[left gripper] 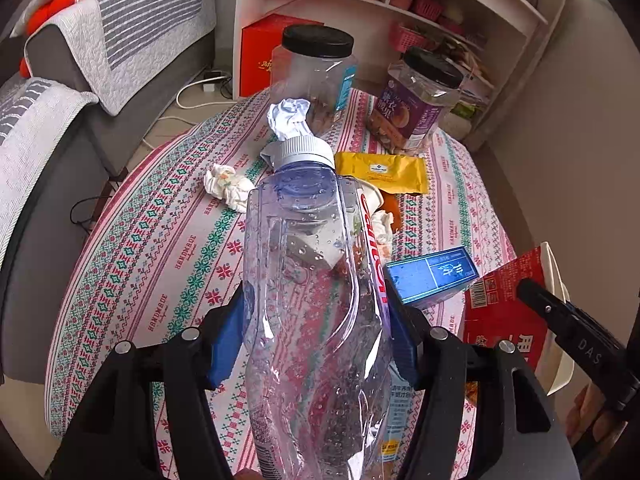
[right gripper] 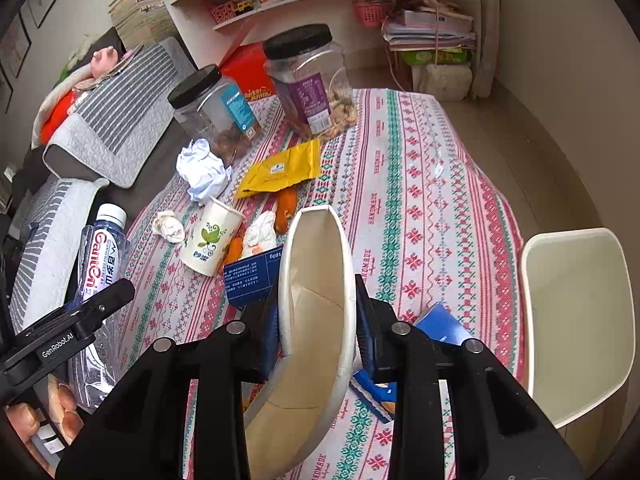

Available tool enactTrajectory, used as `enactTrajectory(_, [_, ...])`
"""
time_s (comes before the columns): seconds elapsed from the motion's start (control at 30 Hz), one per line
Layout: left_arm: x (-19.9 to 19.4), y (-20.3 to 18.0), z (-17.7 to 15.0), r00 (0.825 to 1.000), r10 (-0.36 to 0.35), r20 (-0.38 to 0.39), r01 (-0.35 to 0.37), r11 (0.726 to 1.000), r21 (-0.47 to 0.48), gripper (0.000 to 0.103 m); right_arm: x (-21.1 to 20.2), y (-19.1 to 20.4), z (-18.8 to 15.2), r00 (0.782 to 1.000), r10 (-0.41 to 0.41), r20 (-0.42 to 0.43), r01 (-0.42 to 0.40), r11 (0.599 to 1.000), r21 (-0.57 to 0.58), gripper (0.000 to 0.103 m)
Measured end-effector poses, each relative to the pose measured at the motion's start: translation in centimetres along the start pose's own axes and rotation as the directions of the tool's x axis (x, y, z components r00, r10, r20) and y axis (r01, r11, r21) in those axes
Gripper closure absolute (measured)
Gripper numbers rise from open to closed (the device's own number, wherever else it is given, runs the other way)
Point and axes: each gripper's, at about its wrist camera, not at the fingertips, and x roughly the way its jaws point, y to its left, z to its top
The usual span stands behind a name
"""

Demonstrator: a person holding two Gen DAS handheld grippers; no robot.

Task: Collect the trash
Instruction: 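Carry the noodle cup to the white bin and release it with the right gripper, then carry the water bottle over the white bin and release it with the left gripper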

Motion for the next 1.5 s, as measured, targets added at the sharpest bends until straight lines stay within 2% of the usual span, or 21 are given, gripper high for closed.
enactTrajectory(0.2, [-0.5,-2.5,-0.1,0.999,-0.028,0.028,0.027,0.999,0.030,0.041,-3.8,-3.5,1.3,0.992,-0.068,0.108,0.066,0.998,0.024,0.073])
enactTrajectory(0.33, [-0.6,-4.7,-0.4,0.998,-0.043,0.048,0.040,0.997,0.065,0.041,-5.9,-6.9,1.6,0.978,-0.141,0.155,0.133,0.989,0.060,0.072])
enactTrajectory(0.5, [-0.8,-7.6,-0.8,0.994,-0.086,0.063,0.078,0.991,0.109,0.041,-8.2,-10.9,1.4,0.946,-0.260,0.193,0.246,0.965,0.092,0.072])
enactTrajectory(0.67, [-0.9,-12.1,-1.5,0.986,-0.154,0.065,0.141,0.975,0.171,0.041,-9.6,-15.9,0.6,0.911,-0.379,0.164,0.357,0.923,0.146,0.072])
enactTrajectory(0.77, [-0.6,-15.7,-2.3,0.981,-0.183,0.057,0.165,0.957,0.237,0.041,-10.4,-18.6,-0.2,0.885,-0.445,0.138,0.421,0.890,0.173,0.066])
enactTrajectory(0.8, [-0.5,-17.0,-2.6,0.980,-0.195,0.050,0.176,0.950,0.257,0.041,-10.9,-19.5,-0.4,0.878,-0.459,0.136,0.431,0.882,0.192,0.054])
enactTrajectory(0.9, [-0.3,-20.8,-3.6,0.973,-0.228,0.032,0.207,0.928,0.308,0.041,-12.7,-21.7,-1.0,0.862,-0.484,0.152,0.442,0.863,0.246,0.035])
enactTrajectory(1.0, [0.0,-24.2,-4.0,0.967,-0.253,0.009,0.236,0.913,0.333,0.041,-14.6,-23.3,-1.7,0.842,-0.512,0.172,0.454,0.843,0.287,0.029])
enactTrajectory(1.17, [0.7,-30.1,-4.5,0.954,-0.297,-0.034,0.289,0.885,0.366,0.041,-16.8,-25.3,-2.5,0.821,-0.537,0.193,0.456,0.821,0.343,0.025])
enactTrajectory(1.3, [1.2,-34.1,-4.8,0.940,-0.335,-0.066,0.334,0.861,0.383,0.041,-18.7,-26.9,-3.4,0.792,-0.573,0.212,0.464,0.790,0.400,0.022])
enactTrajectory(1.37, [1.6,-36.1,-4.9,0.929,-0.357,-0.095,0.365,0.849,0.383,0.041,-19.4,-27.9,-4.0,0.787,-0.579,0.212,0.456,0.778,0.432,0.019])
enactTrajectory(1.47, [1.8,-37.9,-4.7,0.912,-0.390,-0.125,0.408,0.842,0.353,0.023,-20.1,-28.8,-4.7,0.783,-0.585,0.210,0.448,0.766,0.462,0.018])
enactTrajectory(1.5, [1.5,-38.3,-4.6,0.911,-0.395,-0.116,0.410,0.841,0.353,0.023,-20.3,-28.9,-4.9,0.782,-0.586,0.212,0.447,0.764,0.466,0.018])
